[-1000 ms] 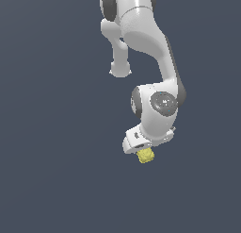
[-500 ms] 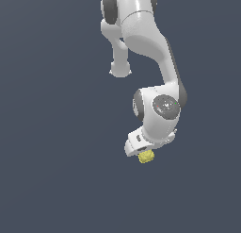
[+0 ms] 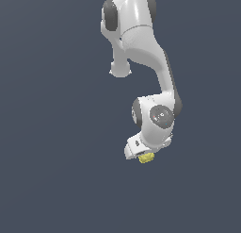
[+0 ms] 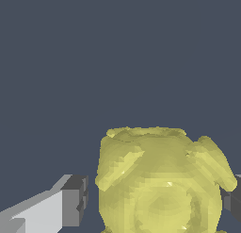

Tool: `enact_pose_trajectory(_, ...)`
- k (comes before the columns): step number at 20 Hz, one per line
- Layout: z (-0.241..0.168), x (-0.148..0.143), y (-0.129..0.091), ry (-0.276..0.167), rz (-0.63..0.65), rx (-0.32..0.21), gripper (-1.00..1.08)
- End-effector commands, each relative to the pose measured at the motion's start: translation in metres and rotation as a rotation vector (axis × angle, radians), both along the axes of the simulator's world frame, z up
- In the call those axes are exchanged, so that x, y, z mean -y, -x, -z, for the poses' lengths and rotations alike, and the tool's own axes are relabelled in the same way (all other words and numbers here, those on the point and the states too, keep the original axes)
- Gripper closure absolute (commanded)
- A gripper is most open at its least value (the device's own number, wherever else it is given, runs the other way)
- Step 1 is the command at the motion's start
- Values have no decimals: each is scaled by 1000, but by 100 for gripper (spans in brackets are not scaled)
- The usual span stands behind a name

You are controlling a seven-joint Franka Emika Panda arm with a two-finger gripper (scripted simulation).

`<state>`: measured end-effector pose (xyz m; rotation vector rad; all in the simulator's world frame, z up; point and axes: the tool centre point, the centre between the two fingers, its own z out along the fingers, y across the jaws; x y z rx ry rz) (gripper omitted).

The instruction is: Pick up the object and move it to a goal position.

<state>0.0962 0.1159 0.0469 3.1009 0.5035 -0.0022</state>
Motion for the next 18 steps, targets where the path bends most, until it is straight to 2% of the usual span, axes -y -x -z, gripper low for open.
enact_pose_trajectory(1, 8, 0, 0, 0, -1, 1, -92)
enact_pose_trajectory(6, 7, -1, -2, 0, -1, 1, -92)
enact_pose_trajectory(7, 7, -1, -2, 0, -1, 1, 108)
enact_pose_trajectory(18, 7, -1, -2, 0, -1, 1, 108)
